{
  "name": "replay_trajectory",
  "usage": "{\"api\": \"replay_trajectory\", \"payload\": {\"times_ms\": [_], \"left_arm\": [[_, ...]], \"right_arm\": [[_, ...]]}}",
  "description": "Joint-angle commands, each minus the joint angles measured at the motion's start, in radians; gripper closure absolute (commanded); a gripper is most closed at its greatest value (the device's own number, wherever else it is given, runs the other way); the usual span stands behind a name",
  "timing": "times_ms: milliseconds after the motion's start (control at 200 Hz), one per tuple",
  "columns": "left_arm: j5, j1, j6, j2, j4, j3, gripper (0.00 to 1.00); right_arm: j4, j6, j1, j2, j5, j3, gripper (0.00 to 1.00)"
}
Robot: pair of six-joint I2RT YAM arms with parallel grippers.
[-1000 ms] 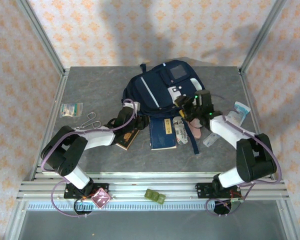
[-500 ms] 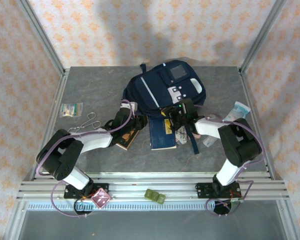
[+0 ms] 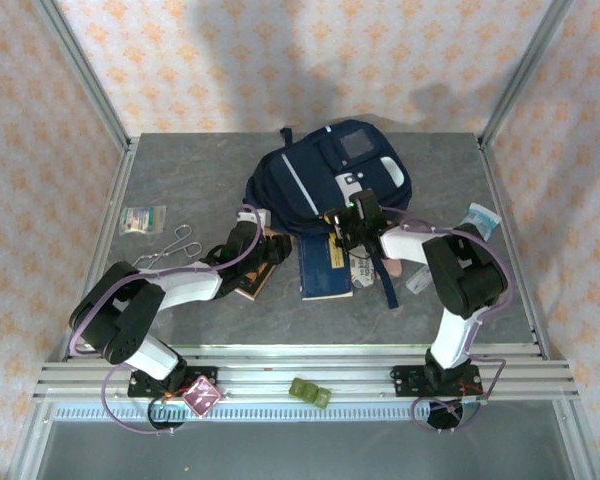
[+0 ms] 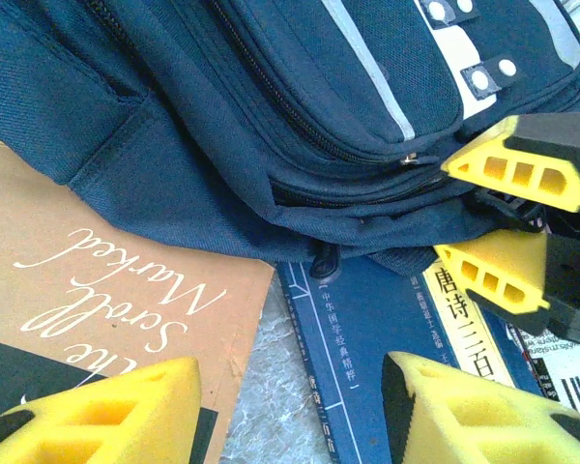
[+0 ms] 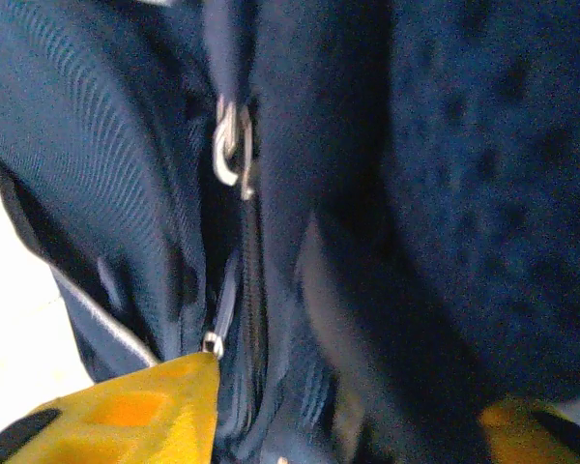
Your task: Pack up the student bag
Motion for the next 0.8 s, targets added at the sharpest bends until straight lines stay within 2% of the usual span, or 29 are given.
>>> {"api": "replay_trajectory", "payload": {"times_ms": [0, 75, 155, 355, 501, 686, 796], "left_arm": [[0.007, 0.007, -0.016, -0.024, 0.038, -0.01, 0.47], [0.006, 0.008, -0.017, -0.025, 0.036, -0.01, 0.47], [0.01, 0.008, -0.012, -0.031, 0.034, -0.006, 0.47], [0.059, 0.017, 0.015, -0.066, 0.04, 0.0, 0.46], [0.168, 0.046, 0.011, -0.095, 0.076, -0.004, 0.46], [0.278, 0.049, 0.039, -0.095, 0.095, 0.019, 0.44], [0.281, 0.051, 0.051, -0.074, 0.076, 0.043, 0.41]], "right_arm": [[-0.066, 0.001, -0.006, 0.038, 0.094, 0.032, 0.69], [-0.05, -0.005, -0.006, 0.051, 0.076, 0.035, 0.87], [-0.037, -0.022, -0.007, 0.039, 0.071, 0.04, 1.0], [-0.025, -0.094, -0.015, -0.073, 0.05, 0.079, 1.0], [-0.038, -0.143, -0.027, -0.159, 0.012, 0.101, 1.0], [-0.031, -0.191, -0.032, -0.206, -0.035, 0.118, 1.0], [-0.025, -0.203, -0.033, -0.212, -0.053, 0.119, 1.0]]}}
